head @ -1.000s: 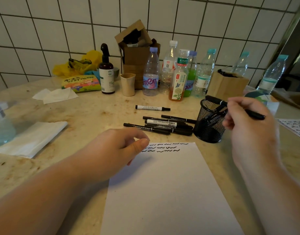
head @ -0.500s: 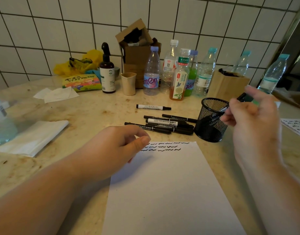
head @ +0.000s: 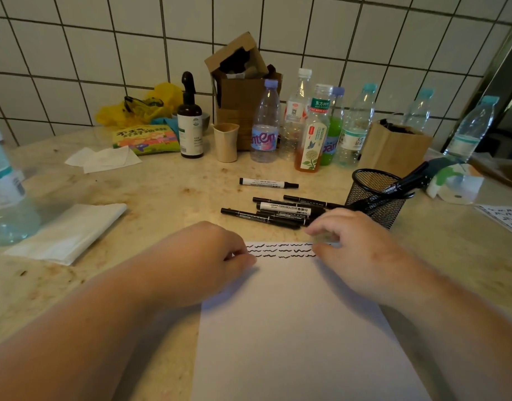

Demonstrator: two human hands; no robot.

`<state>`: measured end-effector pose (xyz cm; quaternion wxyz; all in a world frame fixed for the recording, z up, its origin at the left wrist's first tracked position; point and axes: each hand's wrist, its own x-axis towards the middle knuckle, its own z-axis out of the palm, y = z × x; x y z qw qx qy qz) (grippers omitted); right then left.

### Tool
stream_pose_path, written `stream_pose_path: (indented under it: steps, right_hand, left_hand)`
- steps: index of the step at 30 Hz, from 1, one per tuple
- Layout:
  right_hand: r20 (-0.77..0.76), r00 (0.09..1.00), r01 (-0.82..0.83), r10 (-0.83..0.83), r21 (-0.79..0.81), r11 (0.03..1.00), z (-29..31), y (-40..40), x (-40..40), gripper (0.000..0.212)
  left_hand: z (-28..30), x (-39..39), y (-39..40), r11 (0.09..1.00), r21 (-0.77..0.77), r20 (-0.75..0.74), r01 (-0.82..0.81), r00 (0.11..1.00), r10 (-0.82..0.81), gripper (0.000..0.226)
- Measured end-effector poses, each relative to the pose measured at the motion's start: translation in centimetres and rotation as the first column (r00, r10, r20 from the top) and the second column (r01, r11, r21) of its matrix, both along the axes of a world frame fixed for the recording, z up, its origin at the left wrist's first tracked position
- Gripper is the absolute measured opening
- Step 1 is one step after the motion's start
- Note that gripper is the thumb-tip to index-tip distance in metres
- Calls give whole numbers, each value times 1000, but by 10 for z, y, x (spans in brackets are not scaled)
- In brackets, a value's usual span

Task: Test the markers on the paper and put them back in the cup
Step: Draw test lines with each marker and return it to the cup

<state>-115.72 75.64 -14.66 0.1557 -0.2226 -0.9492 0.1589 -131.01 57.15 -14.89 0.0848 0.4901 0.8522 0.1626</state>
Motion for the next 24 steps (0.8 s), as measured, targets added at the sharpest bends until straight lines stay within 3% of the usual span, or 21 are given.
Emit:
stream_pose_path:
  steps: [5,12,18,24]
  right_hand:
    - [256,967,8,-7,-5,1000,21,-12,-16,17]
    - [156,987,36,-43,46,998,17,-7,-59,23]
    - [225,971,43,-84,180,983,7,-5,-77,26]
    - [289,952,56,-98,151,987,23,-13,-58,14]
  left_hand:
    - [0,1,2,1000,-12,20,-3,1000,3,30]
    - [3,2,2,1000,-13,38,13,999,-12,29]
    - [3,2,4,1000,-12,33,20,999,-20,30]
    - [2,2,3,1000,-8,42,12,999,-11,30]
